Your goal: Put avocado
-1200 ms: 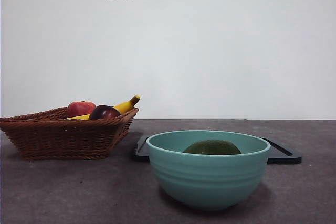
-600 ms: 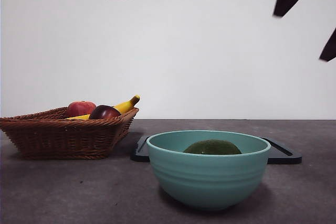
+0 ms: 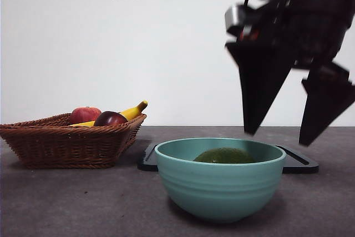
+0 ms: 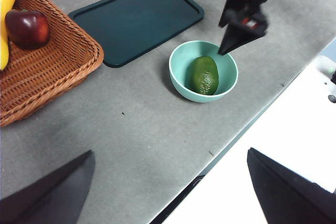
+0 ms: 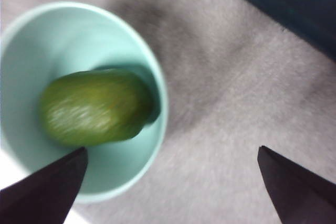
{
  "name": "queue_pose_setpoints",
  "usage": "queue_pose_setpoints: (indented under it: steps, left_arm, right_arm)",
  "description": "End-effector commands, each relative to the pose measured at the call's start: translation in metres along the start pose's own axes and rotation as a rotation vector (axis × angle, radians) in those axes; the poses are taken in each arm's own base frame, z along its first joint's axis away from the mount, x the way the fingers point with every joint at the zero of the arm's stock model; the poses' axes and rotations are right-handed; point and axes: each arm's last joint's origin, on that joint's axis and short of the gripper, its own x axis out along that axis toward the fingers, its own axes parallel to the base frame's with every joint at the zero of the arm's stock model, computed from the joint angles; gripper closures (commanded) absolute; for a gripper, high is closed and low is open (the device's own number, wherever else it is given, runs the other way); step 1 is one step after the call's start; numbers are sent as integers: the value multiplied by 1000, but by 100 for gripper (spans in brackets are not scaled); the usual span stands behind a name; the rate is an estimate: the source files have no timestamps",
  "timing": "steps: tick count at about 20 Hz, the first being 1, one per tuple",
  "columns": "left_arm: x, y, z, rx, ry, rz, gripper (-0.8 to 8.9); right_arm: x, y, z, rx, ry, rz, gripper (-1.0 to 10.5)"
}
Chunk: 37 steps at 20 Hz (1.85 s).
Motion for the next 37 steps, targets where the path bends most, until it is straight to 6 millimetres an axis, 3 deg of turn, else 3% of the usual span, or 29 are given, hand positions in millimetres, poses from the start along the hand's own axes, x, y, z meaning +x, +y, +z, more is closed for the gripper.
queue_pose_setpoints:
  steps: [1,6,10,15,18,26,31,34,37]
  left_arm:
    - [-2,-1,2,2,-19,-7,350]
    - [-2,-1,2,2,-20,-8,350]
    - [-2,-1,2,2,-20,-8,350]
    - [-2,-1,3,6,-22,-8,350]
    - [-2,-1,3,6,-22,-8,350]
    - [-2,-1,3,5,-27,-9,350]
    - [-2,-1,4,24,-33,-10,350]
    - [-3,-2,8,37,-79,-18,350]
    - [-3,-3,12,35,-118,-25,350]
  right_arm:
    - [13,-1,10,9,17,-20,450]
    - [31,-5,15,14,45,-26,570]
    - [32,-3,17,4,33,-20,772]
    - [34,3,17,-12,27,-6,818]
    - [34,6,18,-14,19,41,934]
    - [30,6,24,76,-18,17,941]
    - [2,-13,45,157,-95,-7,941]
    - [-14,-32,68,199,-125,-41,941]
    - [-18,-53,97,220,-110,-62,941]
